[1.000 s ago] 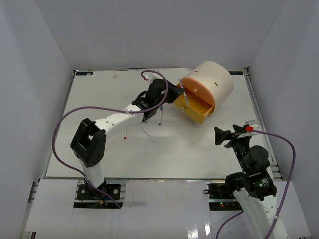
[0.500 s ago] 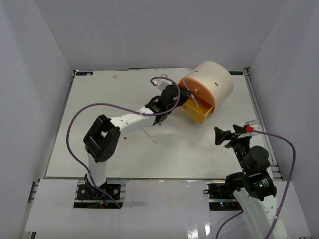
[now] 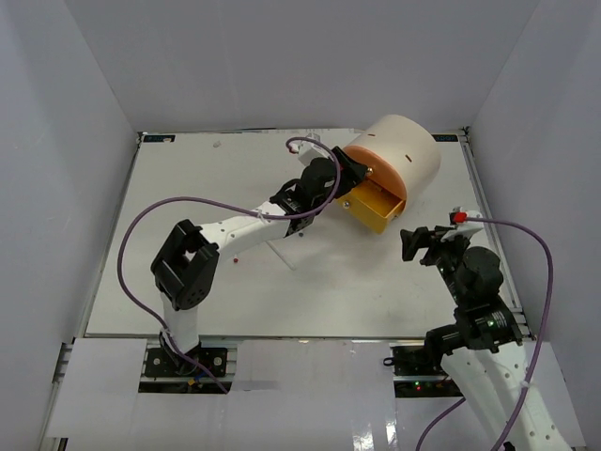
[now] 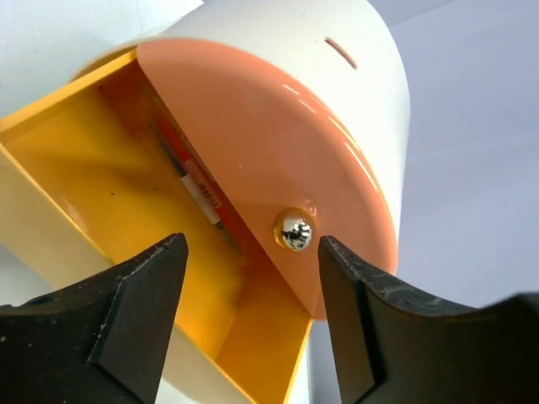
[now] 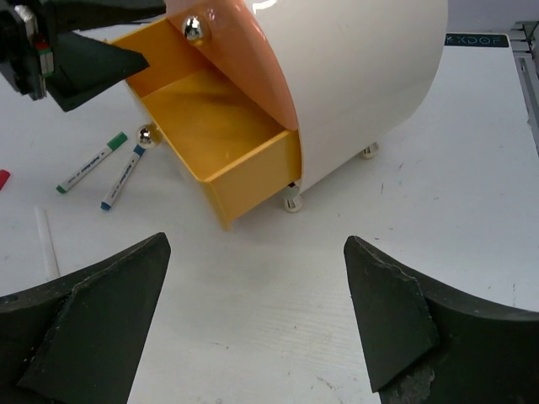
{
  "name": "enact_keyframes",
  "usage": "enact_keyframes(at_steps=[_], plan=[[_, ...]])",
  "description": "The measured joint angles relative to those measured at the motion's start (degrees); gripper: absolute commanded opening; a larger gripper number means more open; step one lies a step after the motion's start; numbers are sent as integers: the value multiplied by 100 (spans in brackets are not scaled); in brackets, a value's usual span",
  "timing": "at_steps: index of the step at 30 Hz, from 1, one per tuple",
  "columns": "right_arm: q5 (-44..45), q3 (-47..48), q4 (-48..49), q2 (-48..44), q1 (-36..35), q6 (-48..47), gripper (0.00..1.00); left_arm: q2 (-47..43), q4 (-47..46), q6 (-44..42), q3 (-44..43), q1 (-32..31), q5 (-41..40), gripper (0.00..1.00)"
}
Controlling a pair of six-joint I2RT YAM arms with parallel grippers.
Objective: Sort the stationery into containers
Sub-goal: Place the pen in the drawer, then close the drawer in the storage box.
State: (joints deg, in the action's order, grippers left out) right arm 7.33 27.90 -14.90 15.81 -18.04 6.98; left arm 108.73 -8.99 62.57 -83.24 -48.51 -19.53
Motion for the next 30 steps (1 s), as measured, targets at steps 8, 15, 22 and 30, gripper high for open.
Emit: enact_keyframes(at_steps=[8, 15, 22, 30], plan=[[68, 2347, 79, 2566, 2, -221, 90, -1058, 540, -1864, 15, 2, 144, 80], [-444, 4555, 216, 4909, 461, -286, 92, -2483, 402, -3462, 1060, 111, 636, 80], [-1812, 6282, 175, 6878, 1893, 50, 92, -2159, 249, -4347, 1954, 402, 1381, 80], [-3027, 6887, 269, 8168, 2400, 256, 91, -1187, 66, -4813, 1967, 450, 1923, 79]])
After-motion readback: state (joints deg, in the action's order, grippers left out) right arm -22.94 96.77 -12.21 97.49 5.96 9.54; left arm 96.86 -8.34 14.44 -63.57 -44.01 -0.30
